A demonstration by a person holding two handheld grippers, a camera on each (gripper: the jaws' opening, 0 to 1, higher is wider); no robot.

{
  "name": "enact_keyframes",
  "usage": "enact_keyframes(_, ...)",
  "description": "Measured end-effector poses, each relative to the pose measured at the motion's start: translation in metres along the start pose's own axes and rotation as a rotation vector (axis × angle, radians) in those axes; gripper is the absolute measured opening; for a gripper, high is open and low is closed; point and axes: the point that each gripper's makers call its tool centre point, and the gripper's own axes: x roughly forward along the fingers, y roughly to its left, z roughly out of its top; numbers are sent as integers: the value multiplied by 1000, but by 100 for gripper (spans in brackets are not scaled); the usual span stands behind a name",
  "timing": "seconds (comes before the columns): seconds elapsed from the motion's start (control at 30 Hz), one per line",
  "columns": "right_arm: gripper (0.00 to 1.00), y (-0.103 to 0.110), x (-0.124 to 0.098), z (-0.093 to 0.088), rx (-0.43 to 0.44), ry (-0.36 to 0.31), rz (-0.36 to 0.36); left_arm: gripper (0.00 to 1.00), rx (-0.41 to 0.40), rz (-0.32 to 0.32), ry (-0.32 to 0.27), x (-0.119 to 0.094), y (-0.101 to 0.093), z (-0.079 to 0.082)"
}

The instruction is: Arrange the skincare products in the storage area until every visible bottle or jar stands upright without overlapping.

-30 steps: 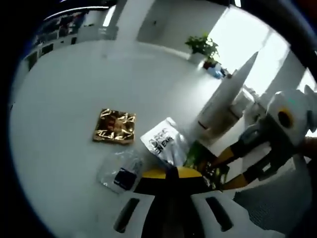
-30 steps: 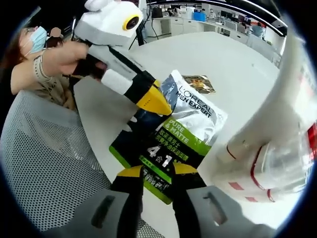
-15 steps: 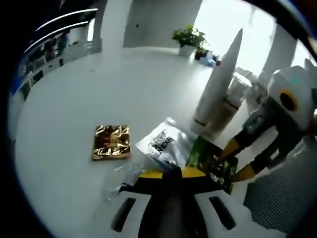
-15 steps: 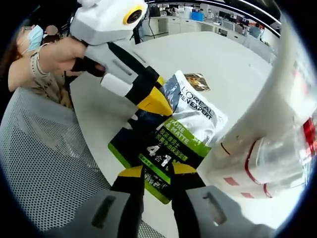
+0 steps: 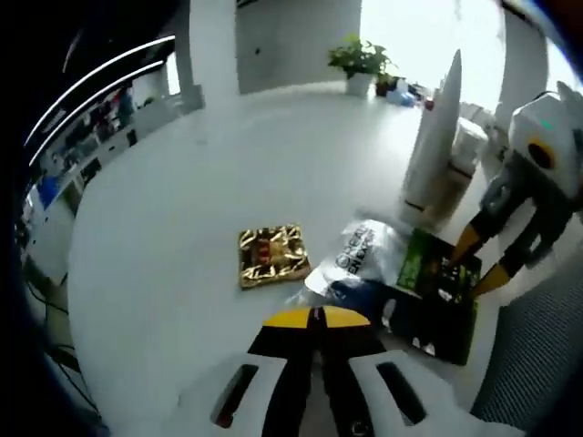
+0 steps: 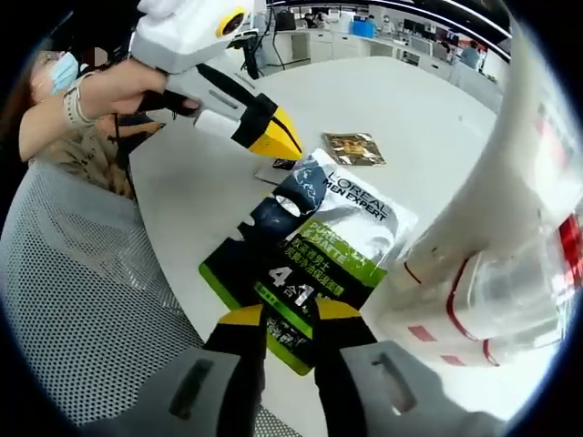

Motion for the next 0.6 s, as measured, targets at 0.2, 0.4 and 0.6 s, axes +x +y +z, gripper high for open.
enact_keyframes(0.2,20,0,0,0,0,7,2,0,156,9,48,7,-6,-4)
enact_keyframes(0.4,20,0,0,-1,3,5,-3,0,231,30,73,11,0,-3)
enact_keyframes(0.6,19,-1,0,0,18,1,-5,0,212,62,72,10,19,-3)
